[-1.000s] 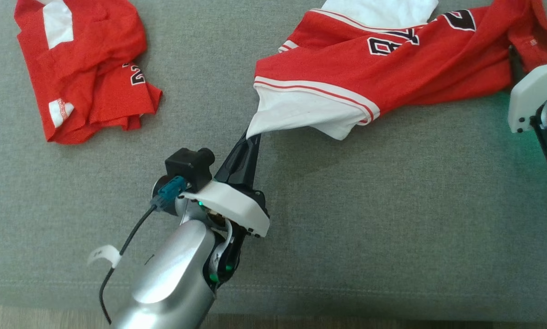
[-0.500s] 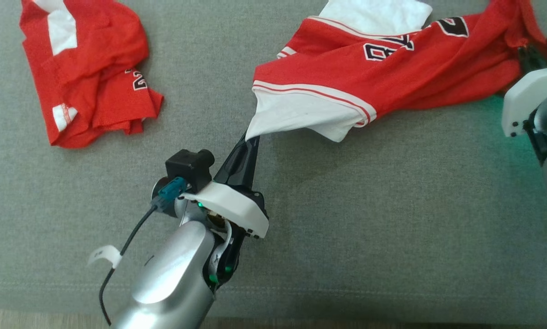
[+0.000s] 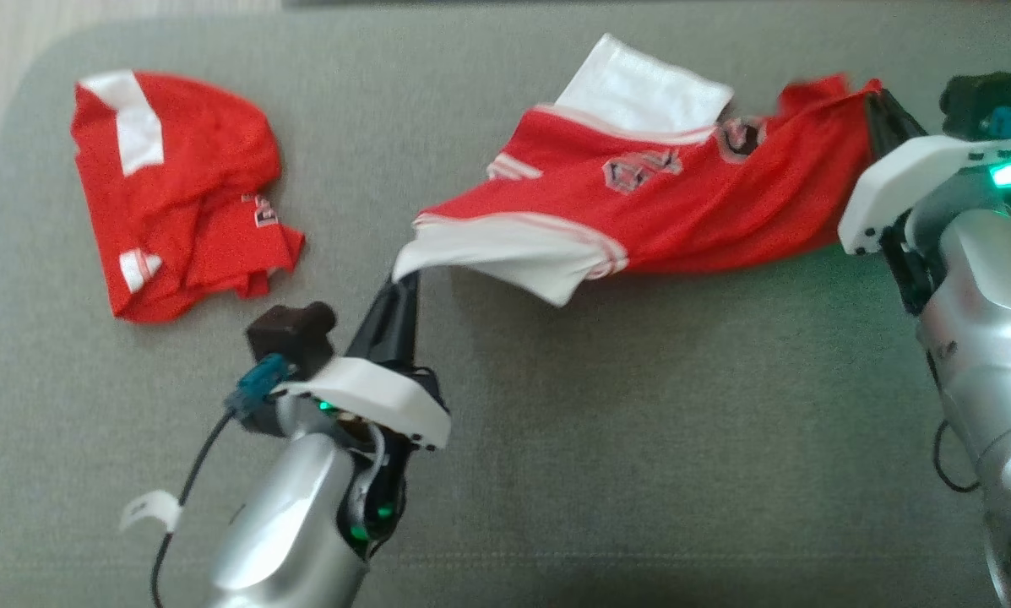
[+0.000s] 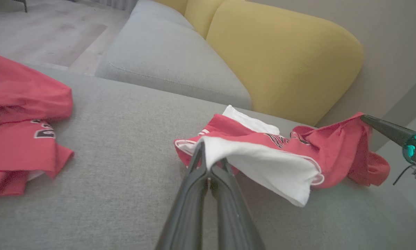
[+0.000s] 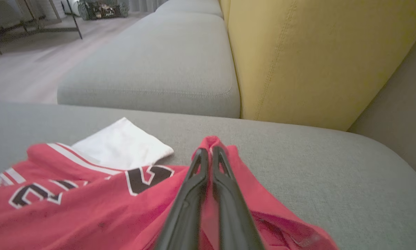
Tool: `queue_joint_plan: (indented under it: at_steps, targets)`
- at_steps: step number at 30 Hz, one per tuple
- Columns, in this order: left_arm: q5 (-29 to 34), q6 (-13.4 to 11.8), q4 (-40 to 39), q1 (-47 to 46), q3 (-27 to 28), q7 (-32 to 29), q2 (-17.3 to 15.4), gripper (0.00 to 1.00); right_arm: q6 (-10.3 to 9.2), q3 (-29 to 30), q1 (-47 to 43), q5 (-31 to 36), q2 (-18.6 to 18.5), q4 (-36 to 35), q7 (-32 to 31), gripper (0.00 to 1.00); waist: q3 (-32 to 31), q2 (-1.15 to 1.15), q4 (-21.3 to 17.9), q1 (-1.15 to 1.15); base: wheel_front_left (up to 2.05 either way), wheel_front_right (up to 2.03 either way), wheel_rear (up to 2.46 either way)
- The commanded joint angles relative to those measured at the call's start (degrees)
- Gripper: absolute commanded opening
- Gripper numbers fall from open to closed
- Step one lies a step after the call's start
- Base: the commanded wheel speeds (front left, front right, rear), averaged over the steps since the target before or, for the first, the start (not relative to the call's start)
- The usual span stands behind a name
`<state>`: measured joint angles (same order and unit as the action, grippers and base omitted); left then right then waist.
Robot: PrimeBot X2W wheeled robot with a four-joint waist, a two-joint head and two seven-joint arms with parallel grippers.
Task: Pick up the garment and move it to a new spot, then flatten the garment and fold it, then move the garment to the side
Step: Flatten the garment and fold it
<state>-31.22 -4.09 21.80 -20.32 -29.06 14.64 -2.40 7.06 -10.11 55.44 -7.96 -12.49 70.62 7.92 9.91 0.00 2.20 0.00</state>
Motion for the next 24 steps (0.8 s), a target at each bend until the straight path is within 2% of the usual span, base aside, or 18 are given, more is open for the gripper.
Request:
queue_joint_plan:
  at_steps: [1, 4, 7, 9, 12, 16, 24]
  targets:
    - [0.66, 0.01, -2.36, -0.91, 3.01, 0.36, -0.48, 0.00, 0.43, -2.52, -0.44, -3.88, 0.28, -3.82, -0.88, 0.00, -3.51, 0.00, -1.24, 0.00, 0.00, 0.00, 0.00]
    - [1.10, 0.41, -3.19, -0.45, 5.90, 0.36, -0.50, 0.00, 0.43, -8.22, -3.55, -15.52, -1.94, -13.78, -5.81, 0.00, -6.35, 0.00, -1.89, 0.00, 0.00, 0.00, 0.00]
    - [0.87, 0.95, -4.03, -0.47, 8.36, 0.36, -1.07, 0.00, 0.43, -12.50, -7.76, -28.94, -8.46, -28.29, -12.24, 0.00, -9.24, 0.00, -2.40, 0.00, 0.00, 0.00, 0.00]
    - [0.48, 1.12, -4.62, -0.87, 9.57, 0.34, -1.86, 0.00, 0.43, -12.92, -10.52, -37.56, -13.35, -37.45, -15.68, 0.00, -11.13, 0.00, -2.57, 0.00, 0.00, 0.00, 0.00]
    - [-1.26, 0.89, -6.69, -2.79, 11.87, -0.79, -2.92, 0.00, 0.43, -10.50, -13.08, -45.90, -19.18, -46.96, -17.35, 0.00, -12.77, 0.00, -2.51, 0.00, 0.00, 0.00, 0.00]
    - [-3.14, -0.18, -11.19, -5.77, 14.89, -3.52, -4.86, 0.00, 0.43, -7.37, -15.03, -50.49, -22.76, -53.78, -16.81, 0.00, -14.88, 0.00, -2.43, 0.00, 0.00, 0.00, 0.00]
    - [-5.99, -2.31, -21.37, -9.48, 18.14, -9.84, -7.39, 0.00, 0.43, -4.08, -16.29, -52.14, -24.85, -61.44, -17.41, 0.00, -17.93, 0.00, -2.74, 0.00, 0.00, 0.00, 0.00]
